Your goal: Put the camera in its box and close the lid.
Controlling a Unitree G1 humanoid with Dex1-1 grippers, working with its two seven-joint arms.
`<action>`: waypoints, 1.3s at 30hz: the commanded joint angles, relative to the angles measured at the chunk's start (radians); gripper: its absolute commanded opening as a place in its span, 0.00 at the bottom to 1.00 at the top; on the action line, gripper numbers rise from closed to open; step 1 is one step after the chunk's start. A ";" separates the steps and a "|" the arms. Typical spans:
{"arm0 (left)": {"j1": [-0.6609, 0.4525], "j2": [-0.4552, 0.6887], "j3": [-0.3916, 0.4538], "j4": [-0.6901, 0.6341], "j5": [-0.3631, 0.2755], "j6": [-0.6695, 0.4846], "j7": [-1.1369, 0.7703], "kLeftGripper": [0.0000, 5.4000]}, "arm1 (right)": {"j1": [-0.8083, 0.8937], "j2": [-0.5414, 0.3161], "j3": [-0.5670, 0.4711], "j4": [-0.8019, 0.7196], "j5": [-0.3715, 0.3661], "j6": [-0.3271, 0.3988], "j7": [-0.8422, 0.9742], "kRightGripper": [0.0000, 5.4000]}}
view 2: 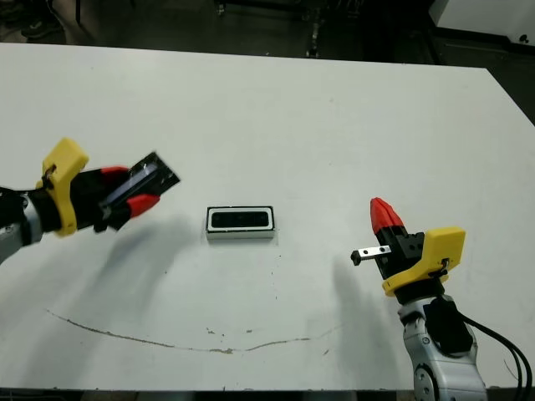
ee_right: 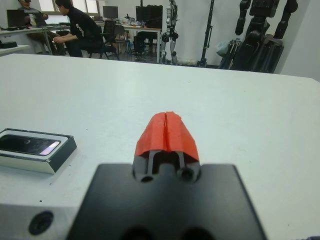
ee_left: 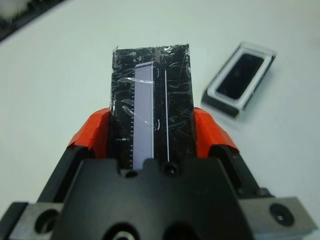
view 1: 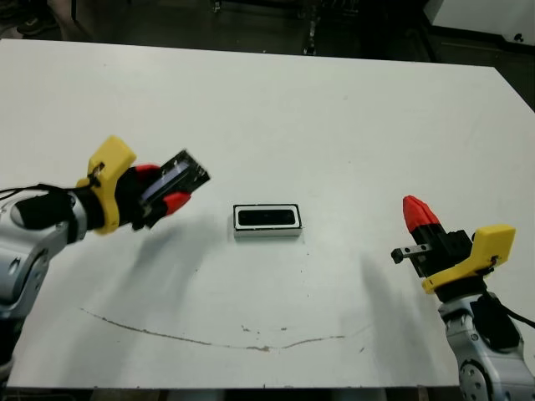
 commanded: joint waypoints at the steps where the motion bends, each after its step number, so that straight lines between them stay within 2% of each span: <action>1: -0.037 -0.033 -0.031 0.084 0.003 -0.052 -0.039 0.59 | 0.003 -0.009 -0.009 0.006 0.004 -0.002 -0.002 0.00; 13: -0.190 -0.079 -0.208 0.370 0.113 -0.227 -0.228 0.59 | -0.002 -0.016 -0.003 0.003 0.001 0.007 -0.002 0.00; 22: -0.257 -0.118 -0.272 0.514 0.178 -0.326 -0.350 0.59 | 0.005 -0.011 0.000 -0.001 0.003 0.013 -0.009 0.00; 28: -0.290 -0.129 -0.282 0.571 0.178 -0.321 -0.429 0.59 | 0.006 -0.012 0.004 0.004 -0.008 -0.001 -0.008 0.00; 39: -0.371 -0.146 -0.329 0.665 0.185 -0.237 -0.600 0.59 | 0.010 -0.012 0.000 0.008 -0.002 0.000 -0.004 0.00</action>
